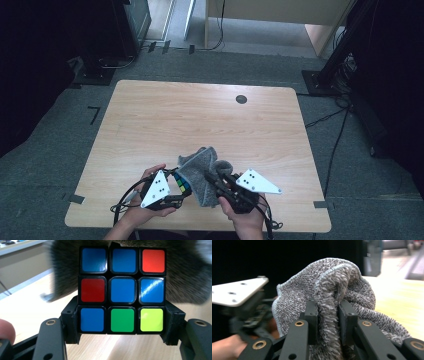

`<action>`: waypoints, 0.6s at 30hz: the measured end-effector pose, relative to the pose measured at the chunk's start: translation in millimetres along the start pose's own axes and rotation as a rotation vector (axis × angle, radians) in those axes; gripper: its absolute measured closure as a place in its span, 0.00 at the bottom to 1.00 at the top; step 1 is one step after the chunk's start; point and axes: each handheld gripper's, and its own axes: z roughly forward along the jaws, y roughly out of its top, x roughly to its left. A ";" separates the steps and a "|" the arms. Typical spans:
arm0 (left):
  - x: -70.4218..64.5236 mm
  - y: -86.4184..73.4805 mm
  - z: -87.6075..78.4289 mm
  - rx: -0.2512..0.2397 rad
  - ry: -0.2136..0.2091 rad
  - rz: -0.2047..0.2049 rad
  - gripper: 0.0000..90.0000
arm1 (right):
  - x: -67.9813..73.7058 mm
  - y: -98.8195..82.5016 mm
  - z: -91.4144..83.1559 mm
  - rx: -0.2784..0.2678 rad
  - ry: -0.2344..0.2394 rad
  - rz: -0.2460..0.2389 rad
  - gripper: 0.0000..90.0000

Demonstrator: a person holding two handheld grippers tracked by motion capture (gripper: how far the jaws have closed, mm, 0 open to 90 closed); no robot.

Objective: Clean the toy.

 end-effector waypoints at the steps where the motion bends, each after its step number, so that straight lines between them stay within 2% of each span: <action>1: -1.3 0.9 -0.2 -0.006 -0.006 0.006 0.38 | 4.6 0.4 1.0 0.002 0.020 -0.008 0.81; 3: -3.5 3.1 -2.0 -0.019 -0.018 0.014 0.38 | 9.4 -1.0 4.6 0.019 0.057 -0.005 0.81; 6: -2.6 3.6 -3.9 -0.022 -0.015 0.013 0.38 | 3.6 -5.7 7.3 0.017 0.054 0.022 0.81; 10: -0.4 3.1 -3.9 -0.023 -0.013 0.007 0.38 | -12.9 -11.0 7.7 0.055 -0.044 0.050 0.82; 12: 0.0 2.6 -3.1 -0.013 -0.009 0.009 0.38 | -17.1 -11.0 5.7 0.057 -0.065 0.069 0.82; 14: -0.4 2.1 -2.1 -0.009 -0.002 0.006 0.38 | -14.4 -7.9 3.1 0.035 -0.054 0.068 0.82; 18: -1.8 3.5 -2.4 -0.016 -0.013 0.007 0.38 | -0.8 -3.5 3.1 0.011 0.010 0.028 0.81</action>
